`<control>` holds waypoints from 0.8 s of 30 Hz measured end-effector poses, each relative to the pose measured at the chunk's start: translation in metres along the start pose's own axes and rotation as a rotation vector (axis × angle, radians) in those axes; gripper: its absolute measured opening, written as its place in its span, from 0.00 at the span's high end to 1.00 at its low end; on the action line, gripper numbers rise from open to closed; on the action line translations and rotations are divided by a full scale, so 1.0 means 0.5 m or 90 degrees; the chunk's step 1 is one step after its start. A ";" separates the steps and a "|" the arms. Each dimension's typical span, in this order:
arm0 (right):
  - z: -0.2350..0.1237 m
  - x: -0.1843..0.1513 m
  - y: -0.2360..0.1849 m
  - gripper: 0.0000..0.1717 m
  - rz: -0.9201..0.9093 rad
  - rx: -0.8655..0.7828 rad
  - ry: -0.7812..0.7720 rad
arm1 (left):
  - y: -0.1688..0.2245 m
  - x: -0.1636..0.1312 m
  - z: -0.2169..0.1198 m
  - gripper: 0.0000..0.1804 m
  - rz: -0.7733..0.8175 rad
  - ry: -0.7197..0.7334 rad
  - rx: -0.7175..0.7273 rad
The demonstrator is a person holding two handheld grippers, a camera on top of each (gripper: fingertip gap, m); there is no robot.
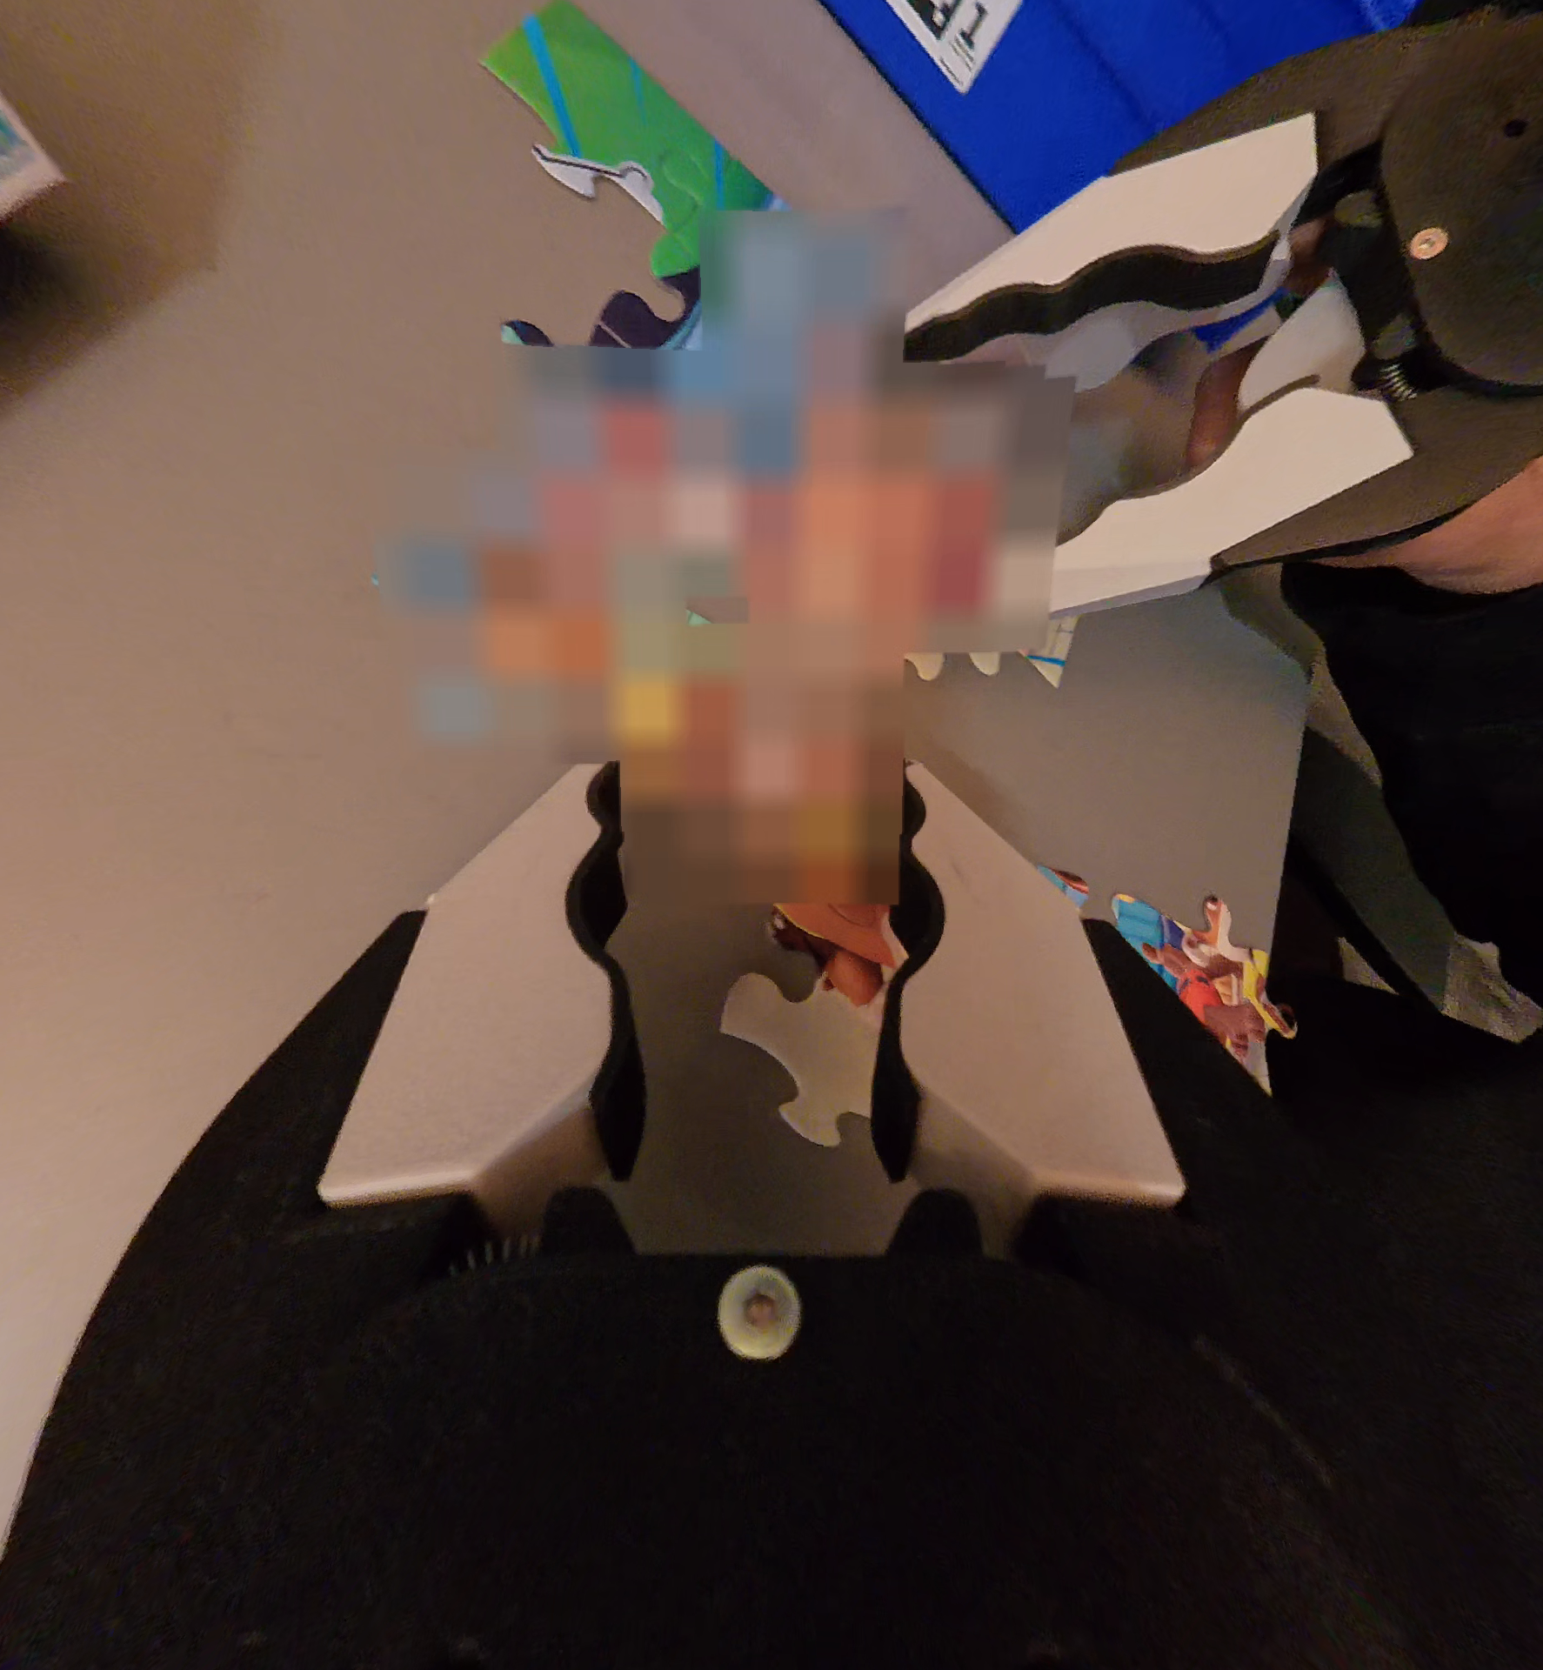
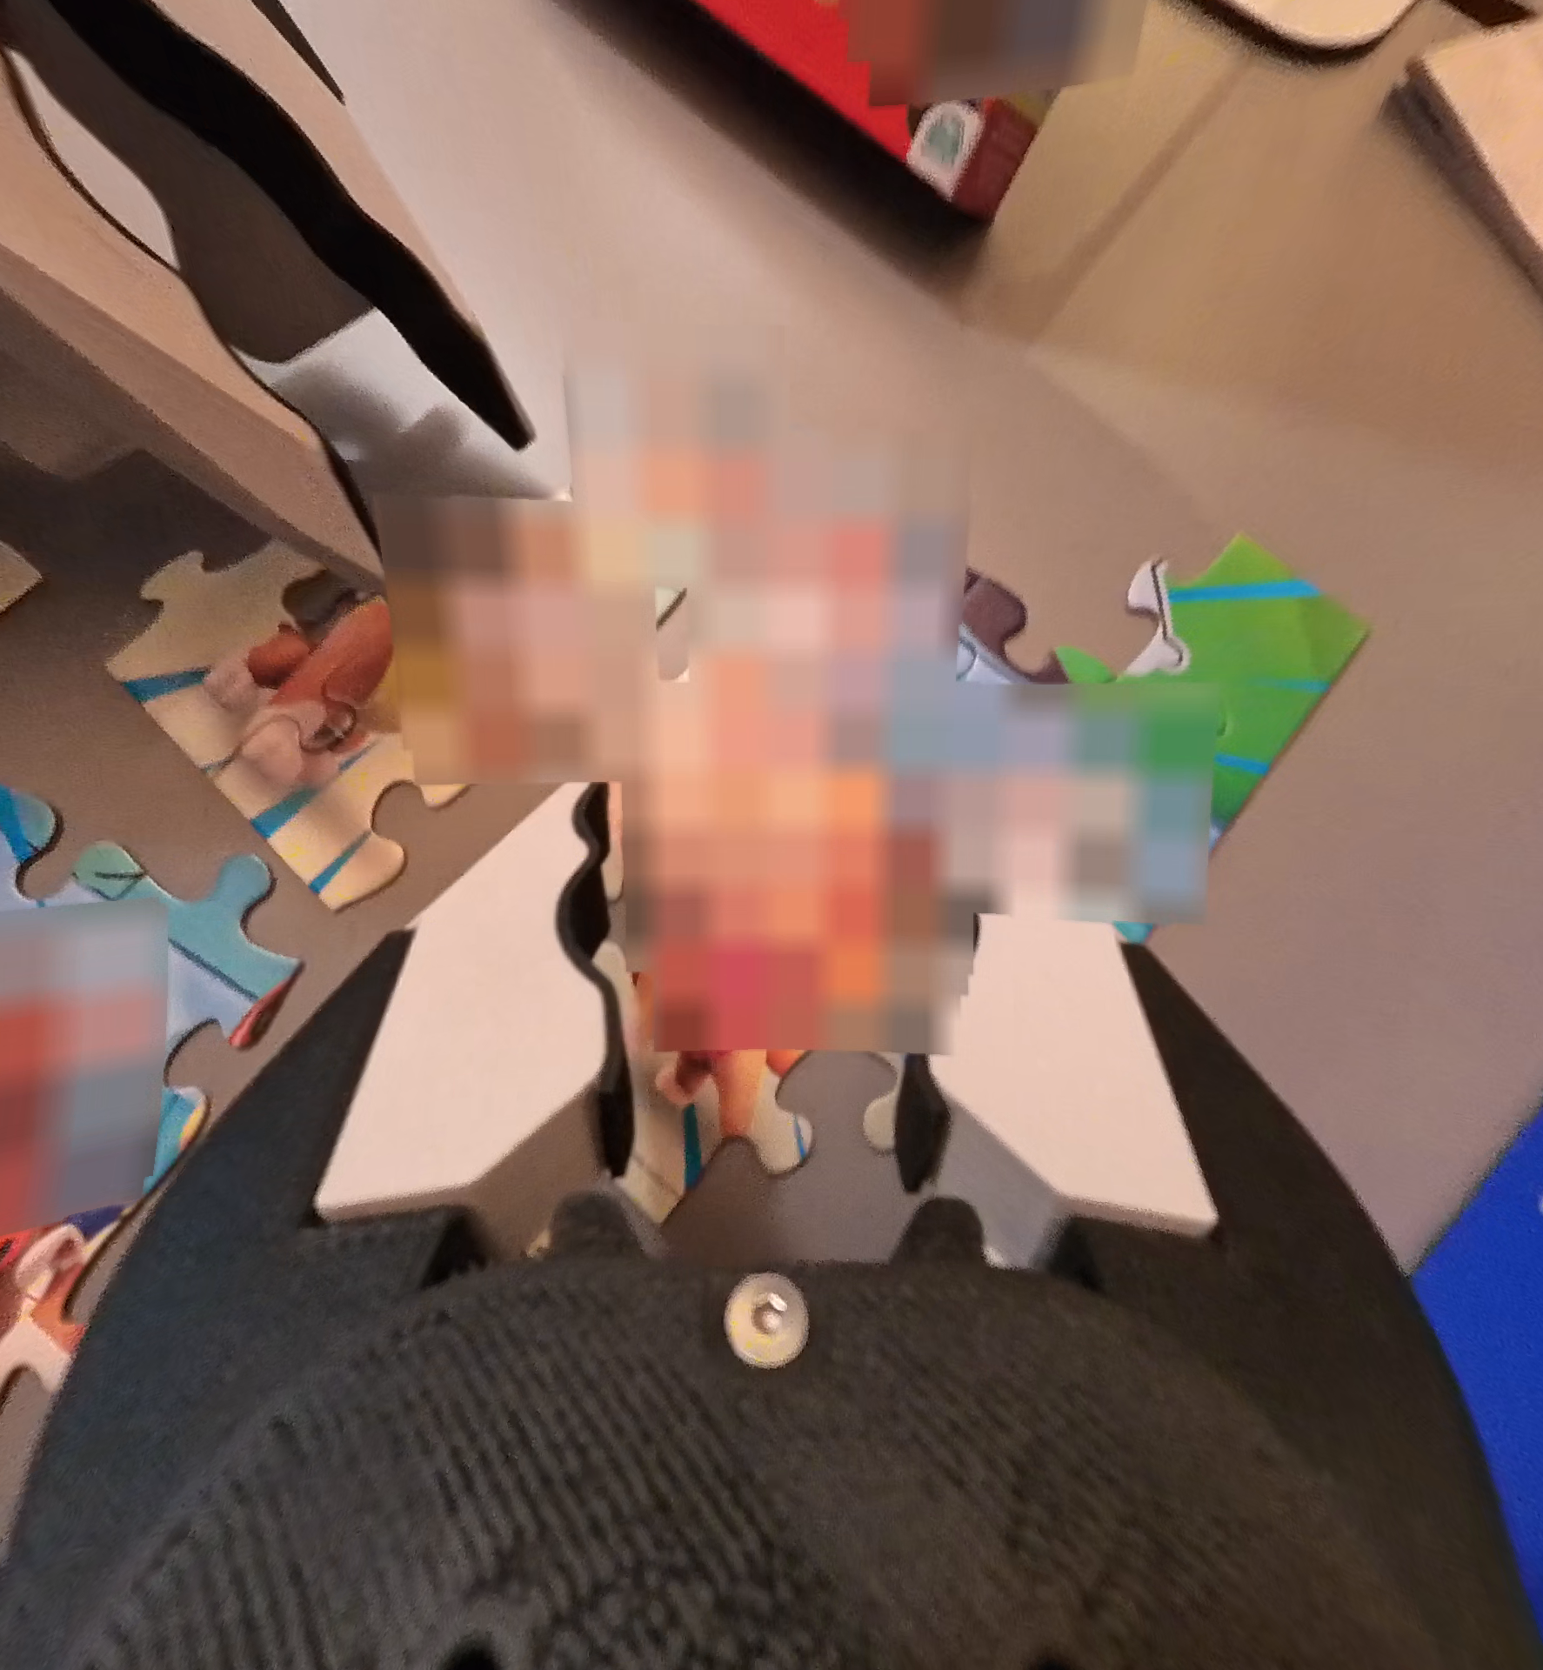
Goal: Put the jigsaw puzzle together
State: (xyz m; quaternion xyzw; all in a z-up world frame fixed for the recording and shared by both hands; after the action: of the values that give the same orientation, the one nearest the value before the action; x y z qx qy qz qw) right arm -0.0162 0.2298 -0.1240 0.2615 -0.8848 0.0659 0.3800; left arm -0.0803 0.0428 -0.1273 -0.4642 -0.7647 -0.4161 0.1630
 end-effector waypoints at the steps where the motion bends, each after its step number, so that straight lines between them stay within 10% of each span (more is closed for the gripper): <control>1: 0.004 0.013 0.002 0.63 -0.015 0.005 0.004 | -0.006 0.002 -0.002 0.69 -0.007 0.005 0.002; 8: 0.076 0.103 0.021 0.87 -0.187 0.079 -0.053 | -0.032 0.005 0.001 0.69 -0.036 0.030 -0.002; 24: 0.165 0.143 0.036 0.91 -0.351 0.280 -0.163 | -0.027 -0.004 0.022 0.67 -0.008 0.026 -0.015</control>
State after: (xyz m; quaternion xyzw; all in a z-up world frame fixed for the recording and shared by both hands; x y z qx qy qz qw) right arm -0.1192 0.1898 -0.1301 0.5713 -0.7863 0.1163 0.2045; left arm -0.0892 0.0473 -0.1418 -0.4526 -0.7593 -0.4353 0.1707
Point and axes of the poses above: each gripper's, where its closed fingertips meet, z out along the fingers, x out of its top, y = z × x across the jaws, the point moved 9 cm from there along -z, back along the fingers, and after that the axes turned 4 degrees about -x, right-handed, at the moved point
